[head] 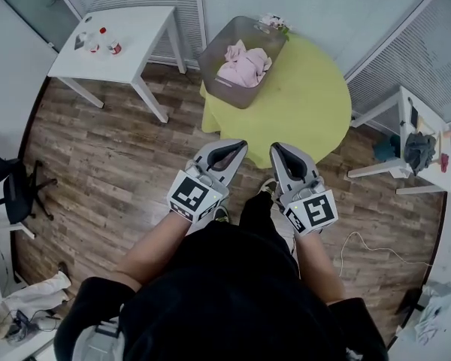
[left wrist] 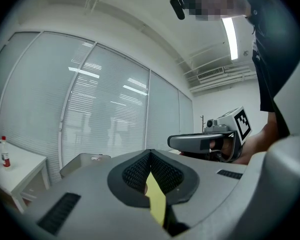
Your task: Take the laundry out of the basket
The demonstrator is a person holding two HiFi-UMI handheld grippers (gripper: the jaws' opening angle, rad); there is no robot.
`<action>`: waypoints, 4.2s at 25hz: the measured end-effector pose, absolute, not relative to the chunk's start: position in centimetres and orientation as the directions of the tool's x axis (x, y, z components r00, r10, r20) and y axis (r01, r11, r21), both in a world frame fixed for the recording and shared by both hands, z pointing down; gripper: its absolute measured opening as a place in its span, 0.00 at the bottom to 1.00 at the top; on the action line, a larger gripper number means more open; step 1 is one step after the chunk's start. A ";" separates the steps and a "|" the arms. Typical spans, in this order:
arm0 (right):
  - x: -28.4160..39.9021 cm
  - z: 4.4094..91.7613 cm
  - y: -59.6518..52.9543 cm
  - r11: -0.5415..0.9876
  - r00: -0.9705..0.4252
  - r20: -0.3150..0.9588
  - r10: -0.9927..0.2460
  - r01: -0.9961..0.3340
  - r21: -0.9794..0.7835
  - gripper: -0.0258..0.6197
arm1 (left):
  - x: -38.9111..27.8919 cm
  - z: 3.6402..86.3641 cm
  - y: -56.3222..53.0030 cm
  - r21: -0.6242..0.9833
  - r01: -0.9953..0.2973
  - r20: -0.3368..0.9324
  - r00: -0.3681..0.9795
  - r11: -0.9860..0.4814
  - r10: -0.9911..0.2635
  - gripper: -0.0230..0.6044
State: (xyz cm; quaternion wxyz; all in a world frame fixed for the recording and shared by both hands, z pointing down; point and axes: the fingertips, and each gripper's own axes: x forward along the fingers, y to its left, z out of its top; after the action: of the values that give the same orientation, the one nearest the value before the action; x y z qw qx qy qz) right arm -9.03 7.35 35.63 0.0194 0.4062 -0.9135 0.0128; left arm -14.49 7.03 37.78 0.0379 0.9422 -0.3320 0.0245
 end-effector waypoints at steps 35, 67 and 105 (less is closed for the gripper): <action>1.2 37.2 -15.4 0.841 -0.843 0.037 -0.537 -0.538 -0.054 0.08 | -3.5 38.8 -14.6 0.013 -0.795 0.166 0.600 -0.607 -0.782 0.04; -4.0 41.5 -34.1 0.729 -0.730 0.112 -0.674 -0.682 -0.058 0.08 | -8.9 48.1 -35.0 0.015 -0.722 0.414 0.634 -0.691 -0.653 0.04; -4.0 48.4 -43.1 0.616 -0.646 0.248 -0.722 -0.763 -0.195 0.08 | -11.6 78.7 -42.0 0.288 -0.854 0.918 0.375 -0.434 -0.130 0.82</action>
State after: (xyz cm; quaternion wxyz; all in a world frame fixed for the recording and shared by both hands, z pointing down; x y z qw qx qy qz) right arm -3.99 -43.11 48.43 0.0725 0.4144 -0.8960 0.1422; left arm -11.60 -41.97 78.68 0.4083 0.7218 -0.3407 0.4429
